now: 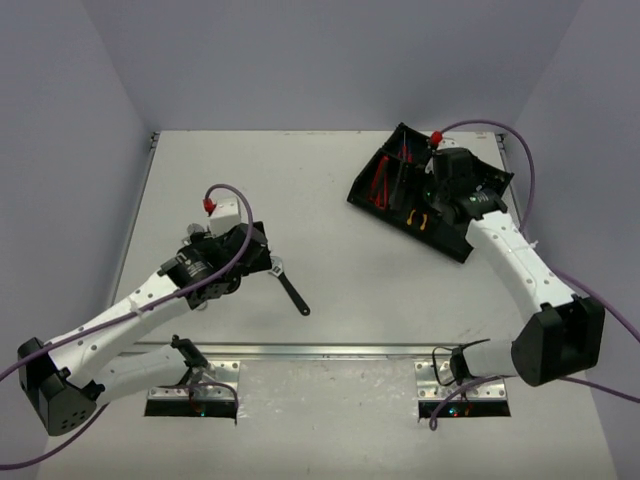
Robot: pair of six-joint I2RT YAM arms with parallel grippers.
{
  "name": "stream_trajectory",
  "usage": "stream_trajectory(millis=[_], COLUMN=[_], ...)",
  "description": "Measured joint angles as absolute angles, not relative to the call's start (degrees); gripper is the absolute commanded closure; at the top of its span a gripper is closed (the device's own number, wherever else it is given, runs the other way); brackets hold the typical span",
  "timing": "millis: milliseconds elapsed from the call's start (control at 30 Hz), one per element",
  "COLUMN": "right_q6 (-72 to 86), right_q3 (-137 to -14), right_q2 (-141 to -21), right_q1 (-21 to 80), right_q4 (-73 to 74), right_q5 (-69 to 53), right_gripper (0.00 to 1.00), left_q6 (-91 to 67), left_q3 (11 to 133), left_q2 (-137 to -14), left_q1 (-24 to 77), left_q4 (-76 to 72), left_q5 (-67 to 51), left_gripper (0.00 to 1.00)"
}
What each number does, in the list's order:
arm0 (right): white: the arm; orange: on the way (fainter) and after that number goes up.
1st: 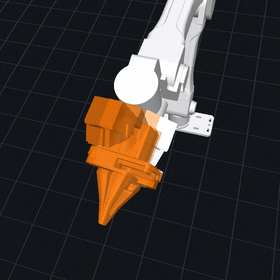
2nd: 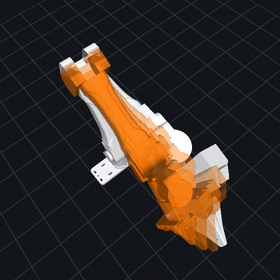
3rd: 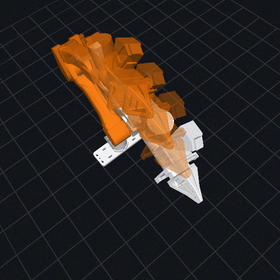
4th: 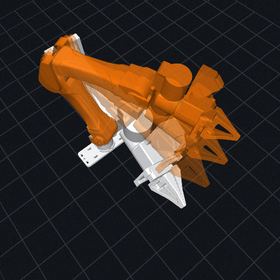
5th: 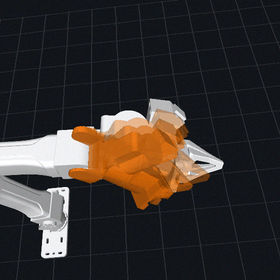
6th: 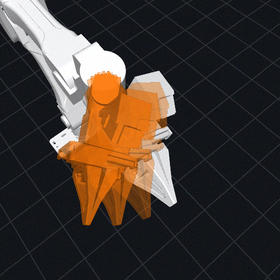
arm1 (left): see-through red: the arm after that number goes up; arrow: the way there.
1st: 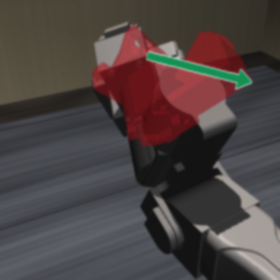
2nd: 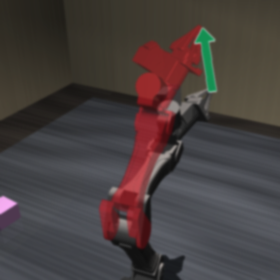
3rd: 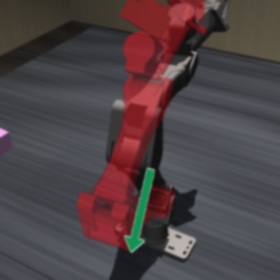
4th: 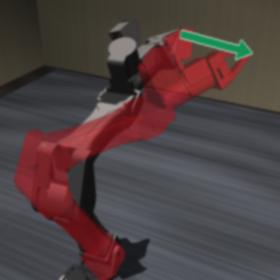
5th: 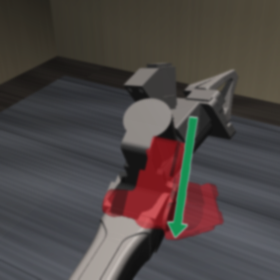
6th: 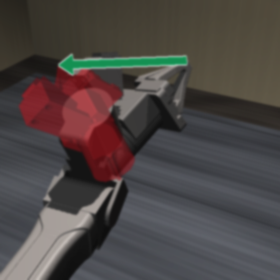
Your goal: Sort the tools into containers
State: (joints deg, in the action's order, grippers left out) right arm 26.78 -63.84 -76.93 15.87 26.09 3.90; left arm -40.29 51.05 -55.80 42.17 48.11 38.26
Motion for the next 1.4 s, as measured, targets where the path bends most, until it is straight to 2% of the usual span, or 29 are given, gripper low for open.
stream_trajectory(millis=[167, 367, 433, 533, 667, 767, 1033, 1100, 1167, 1233, 1267, 1300, 1400], right_q6=[29.50, 34.99, 35.82, 35.55, 33.53, 32.27, 28.22, 27.61, 27.16, 26.82, 26.72, 26.47, 25.82], right_q3=[-59.34, -59.70, -63.09, -75.59, -89.21, -99.81, -120.73, -123.37, -123.52, -123.54, -123.74, -124.03, -124.36], right_q2=[-79.40, -92.60, -97.75, -109.00, -121.24, -129.56, -147.53, -149.37, -149.81, -149.95, -150.09, -150.32, -150.58], right_q1=[26.65, 43.72, 48.88, 54.88, 59.70, 61.01, 61.21, 61.21, 61.21, 61.23, 61.23, 61.23, 61.30], right_q4=[23.08, 14.39, 13.86, 13.22, 8.84, 11.60, 14.47, 14.22, 13.83, 13.78, 13.78, 13.80, 13.74], right_q5=[2.15, 1.29, 2.13, 4.47, 7.25, 7.89, 12.06, 13.65, 14.85, 15.60, 16.02, 16.33, 16.75], right_gripper=[0.01, 0.01, 0.03, 0.07, 0.21, 0.33, 0.51, 0.57, 0.71, 0.91, 0.97, 1.00, 1.00], left_q6=[-42.00, -42.72, -42.31, -40.84, -38.47, -37.62, -36.14, -35.98, -35.83, -35.77, -35.73, -35.71, -35.60], left_q3=[50.94, 50.98, 51.13, 52.19, 53.25, 52.20, 51.01, 50.85, 50.83, 50.74, 50.65, 50.62, 50.61], left_q2=[-53.03, -41.65, -37.44, -31.76, -26.94, -25.25, -22.67, -21.74, -20.54, -19.39, -18.81, -18.40, -17.72], left_q1=[42.16, 42.17, 42.17, 42.17, 42.17, 42.15, 42.17, 42.17, 42.17, 42.17, 42.17, 42.17, 42.17], left_q4=[47.12, 47.71, 48.19, 49.28, 49.41, 48.86, 48.78, 48.68, 48.59, 48.35, 48.21, 48.17, 47.93], left_q5=[36.57, 37.12, 37.93, 39.67, 43.40, 44.11, 44.18, 44.16, 44.16, 44.17, 44.16, 44.17, 44.18], left_gripper=[0.00, 0.00, 0.00, 0.00, 0.00, 0.00, 0.00, 0.00, 0.00, 0.00, 0.00, 0.00, 0.00])
